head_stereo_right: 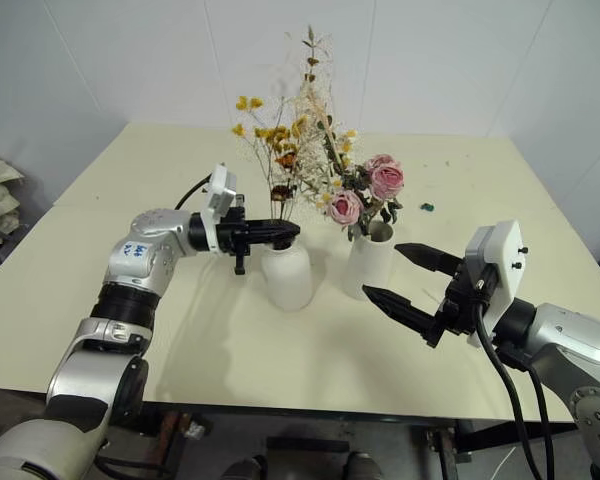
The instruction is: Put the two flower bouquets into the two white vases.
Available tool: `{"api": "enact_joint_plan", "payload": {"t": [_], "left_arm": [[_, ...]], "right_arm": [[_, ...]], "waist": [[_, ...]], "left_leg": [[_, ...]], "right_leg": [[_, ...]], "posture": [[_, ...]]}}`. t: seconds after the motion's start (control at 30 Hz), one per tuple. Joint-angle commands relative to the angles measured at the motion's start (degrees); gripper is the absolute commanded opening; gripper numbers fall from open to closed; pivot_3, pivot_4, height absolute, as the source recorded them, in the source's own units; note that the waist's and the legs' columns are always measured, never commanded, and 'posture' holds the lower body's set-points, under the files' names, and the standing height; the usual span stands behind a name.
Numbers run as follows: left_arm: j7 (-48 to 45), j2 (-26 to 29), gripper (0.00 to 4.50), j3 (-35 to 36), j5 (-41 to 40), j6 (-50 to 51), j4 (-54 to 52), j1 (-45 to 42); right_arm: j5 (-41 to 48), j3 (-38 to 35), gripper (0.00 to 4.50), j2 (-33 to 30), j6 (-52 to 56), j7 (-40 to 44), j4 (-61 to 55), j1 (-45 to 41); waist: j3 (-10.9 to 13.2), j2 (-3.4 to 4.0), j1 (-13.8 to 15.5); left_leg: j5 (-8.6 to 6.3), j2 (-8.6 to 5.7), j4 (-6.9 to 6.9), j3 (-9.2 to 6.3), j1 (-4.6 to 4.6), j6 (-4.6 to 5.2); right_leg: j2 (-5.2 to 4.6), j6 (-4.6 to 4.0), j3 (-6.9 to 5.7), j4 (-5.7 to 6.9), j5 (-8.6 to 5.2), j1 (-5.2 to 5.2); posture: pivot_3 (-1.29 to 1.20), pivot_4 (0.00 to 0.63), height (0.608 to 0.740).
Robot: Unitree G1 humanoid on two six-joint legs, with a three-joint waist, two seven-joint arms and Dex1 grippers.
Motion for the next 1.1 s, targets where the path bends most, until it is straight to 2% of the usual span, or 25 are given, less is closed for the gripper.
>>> {"api": "enact_joint_plan", "payload": {"t": [0.03,0.4,0.43,0.67,1.1], "left_arm": [[-0.6,0.9,0.93,0.1,-1.0,2.1,-3.1,-0.8],[0.4,3.4,4.35,1.4,0.1,-0.9,-2.6,-1.8],[0.5,3.7,4.49,1.5,0.3,-1.6,-2.1,-2.1],[-0.6,5.1,4.49,2.2,-0.1,-3.7,-0.2,-4.7],[-3.1,11.8,4.49,1.8,0.5,-2.0,-1.0,-5.3]], "right_arm": [[0.4,-1.1,4.50,-0.6,-1.0,-0.3,-1.1,-0.5],[0.0,-1.0,4.50,-1.2,-1.1,0.8,0.1,-1.2],[0.0,-0.9,4.50,-1.3,-1.1,0.9,0.2,-1.3],[-0.3,-1.1,4.50,-1.6,-1.0,1.8,1.0,-1.7],[-0.7,-4.3,4.50,-4.5,-0.8,4.4,2.7,0.5]], "waist": [[0.0,0.00,0.0],[0.0,0.00,0.0],[0.0,0.00,0.0],[0.0,0.00,0.0],[0.0,0.00,0.0]], "left_leg": [[0.00,0.00,0.00,0.00,0.00,0.00],[0.00,0.00,0.00,0.00,0.01,0.00],[0.00,0.00,0.00,0.00,0.01,0.00],[0.00,0.00,0.00,0.00,0.00,0.00],[0.00,0.00,-0.02,0.00,0.01,0.00]], "right_leg": [[0.00,0.00,0.00,0.00,0.00,0.00],[0.00,0.00,0.00,0.01,0.00,0.00],[0.00,-0.01,0.00,0.01,0.00,0.00],[-0.01,-0.01,0.00,0.00,0.00,-0.01],[-0.01,-0.01,0.00,0.01,-0.01,0.00]], "posture": [[0.00,0.150,0.740],[0.00,0.150,0.740],[0.00,0.150,0.740],[0.00,0.150,0.740],[0.00,0.150,0.740]]}}
